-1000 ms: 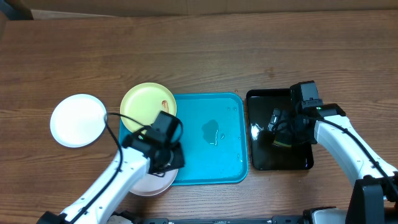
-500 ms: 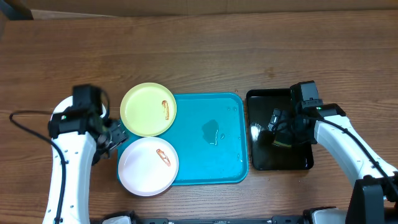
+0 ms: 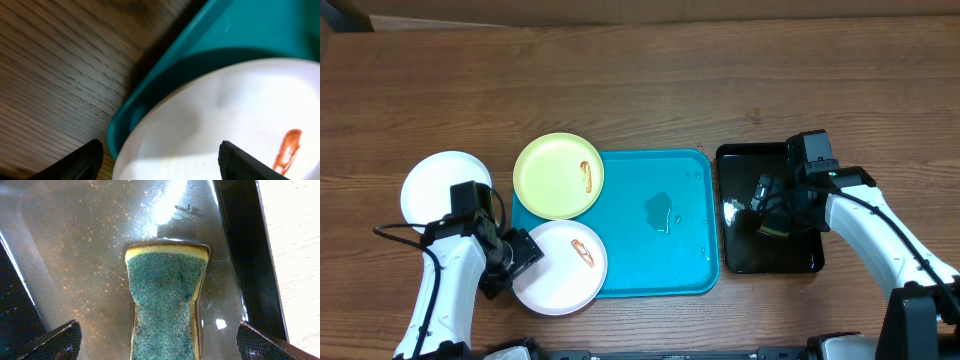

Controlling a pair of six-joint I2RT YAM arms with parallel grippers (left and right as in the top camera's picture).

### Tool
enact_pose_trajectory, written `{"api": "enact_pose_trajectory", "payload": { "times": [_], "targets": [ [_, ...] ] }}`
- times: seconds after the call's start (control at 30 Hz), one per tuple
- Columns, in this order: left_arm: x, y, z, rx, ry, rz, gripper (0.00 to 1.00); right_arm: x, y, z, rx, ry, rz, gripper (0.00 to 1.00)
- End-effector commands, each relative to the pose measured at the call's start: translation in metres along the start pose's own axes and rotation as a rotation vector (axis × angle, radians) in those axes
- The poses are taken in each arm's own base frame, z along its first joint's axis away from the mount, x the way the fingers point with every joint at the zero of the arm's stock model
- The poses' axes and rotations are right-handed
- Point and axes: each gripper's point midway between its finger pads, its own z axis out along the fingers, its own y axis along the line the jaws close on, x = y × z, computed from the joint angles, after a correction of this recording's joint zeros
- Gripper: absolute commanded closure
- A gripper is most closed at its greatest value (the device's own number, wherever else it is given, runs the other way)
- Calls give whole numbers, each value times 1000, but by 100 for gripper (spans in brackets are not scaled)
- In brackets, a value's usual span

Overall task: Clean dirty plates on tray and stack at the side
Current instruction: 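Slide the pink plate right to the tray center with the left gripper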

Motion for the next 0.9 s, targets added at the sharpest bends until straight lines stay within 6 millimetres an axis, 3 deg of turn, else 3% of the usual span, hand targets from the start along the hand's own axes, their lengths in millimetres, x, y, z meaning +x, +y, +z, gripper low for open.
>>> {"api": "enact_pose_trajectory", "payload": {
  "times": [0.0,0.17,0.47,0.87],
  "targets": [
    [15,-1,10,32,53,24,25,-2,-1,0,7,-11,5,0],
    [29,-25,17,175,105,93,24,-2,-1,0,7,-11,5,0],
    [49,-60,17,270,130,239,25,-2,-1,0,7,-11,5,0],
    [81,-147,10,422,15,556,19,-2,-1,0,7,-11,5,0]
  ]
}}
